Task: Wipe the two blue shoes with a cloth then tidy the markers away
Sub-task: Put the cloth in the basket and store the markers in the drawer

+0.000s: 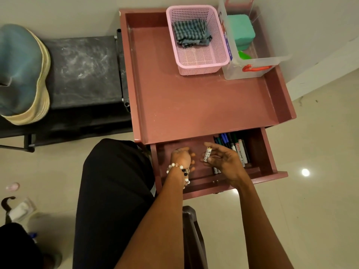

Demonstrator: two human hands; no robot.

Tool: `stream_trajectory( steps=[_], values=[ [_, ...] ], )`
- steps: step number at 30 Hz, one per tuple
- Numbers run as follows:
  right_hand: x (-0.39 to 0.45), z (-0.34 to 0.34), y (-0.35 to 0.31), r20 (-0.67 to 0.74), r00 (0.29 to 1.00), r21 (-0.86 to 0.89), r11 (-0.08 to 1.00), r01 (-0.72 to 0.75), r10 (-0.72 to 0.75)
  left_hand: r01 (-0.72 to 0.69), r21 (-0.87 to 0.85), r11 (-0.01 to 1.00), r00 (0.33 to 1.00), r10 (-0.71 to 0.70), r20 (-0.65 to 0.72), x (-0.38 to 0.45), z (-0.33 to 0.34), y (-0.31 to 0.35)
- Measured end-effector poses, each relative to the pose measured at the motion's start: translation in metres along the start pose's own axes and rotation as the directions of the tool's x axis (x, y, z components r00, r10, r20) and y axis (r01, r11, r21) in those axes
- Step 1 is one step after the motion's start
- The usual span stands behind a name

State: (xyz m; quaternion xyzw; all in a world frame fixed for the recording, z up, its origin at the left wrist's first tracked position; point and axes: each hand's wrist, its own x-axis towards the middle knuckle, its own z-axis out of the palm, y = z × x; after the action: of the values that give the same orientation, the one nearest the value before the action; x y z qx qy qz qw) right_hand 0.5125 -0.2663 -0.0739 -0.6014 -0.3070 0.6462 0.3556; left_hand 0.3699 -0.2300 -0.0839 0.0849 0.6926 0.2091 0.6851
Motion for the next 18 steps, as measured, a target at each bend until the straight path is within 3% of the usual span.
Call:
stream_trajectory(
  steps=[2,4,6,10,12,15,17,18],
  values=[
    [0.006,-0.002,0.005,-0.099,0.994,-0.032,0.998,-0.050,0.047,0.002,0.008,1.000,1.000,-0.002,0.004,0.000,-0.002,-0.001],
    [0.018,-0.008,0.022,-0.240,0.967,-0.263,0.953,-0.153,0.089,0.021,-0.014,1.000,1.000,-0.021,-0.005,0.000,-0.003,-0.003],
    [0.032,-0.012,0.038,-0.325,0.942,-0.584,0.767,-0.265,0.078,0.072,-0.082,0.994,0.997,-0.073,-0.013,-0.001,-0.006,-0.006],
    [0.053,-0.008,0.052,-0.294,0.951,-0.874,0.375,-0.308,0.097,0.080,-0.047,0.996,0.996,-0.079,0.027,-0.002,-0.009,-0.007],
    [0.058,-0.001,0.055,-0.254,0.960,-0.937,0.215,-0.275,0.120,0.046,-0.011,0.999,0.999,-0.046,-0.013,-0.001,-0.009,-0.007],
    [0.061,0.006,0.057,-0.272,0.959,-0.957,0.088,-0.278,0.074,0.011,0.037,0.999,0.998,-0.008,-0.056,0.001,-0.010,-0.009],
    [0.061,0.004,0.058,-0.311,0.949,-0.947,0.065,-0.314,0.047,-0.003,0.076,0.997,0.997,0.009,-0.075,0.004,-0.011,-0.011],
    [0.061,0.002,0.057,-0.335,0.941,-0.934,0.119,-0.338,0.043,-0.013,0.088,0.996,0.996,0.020,-0.084,0.004,-0.011,-0.012]
  ],
)
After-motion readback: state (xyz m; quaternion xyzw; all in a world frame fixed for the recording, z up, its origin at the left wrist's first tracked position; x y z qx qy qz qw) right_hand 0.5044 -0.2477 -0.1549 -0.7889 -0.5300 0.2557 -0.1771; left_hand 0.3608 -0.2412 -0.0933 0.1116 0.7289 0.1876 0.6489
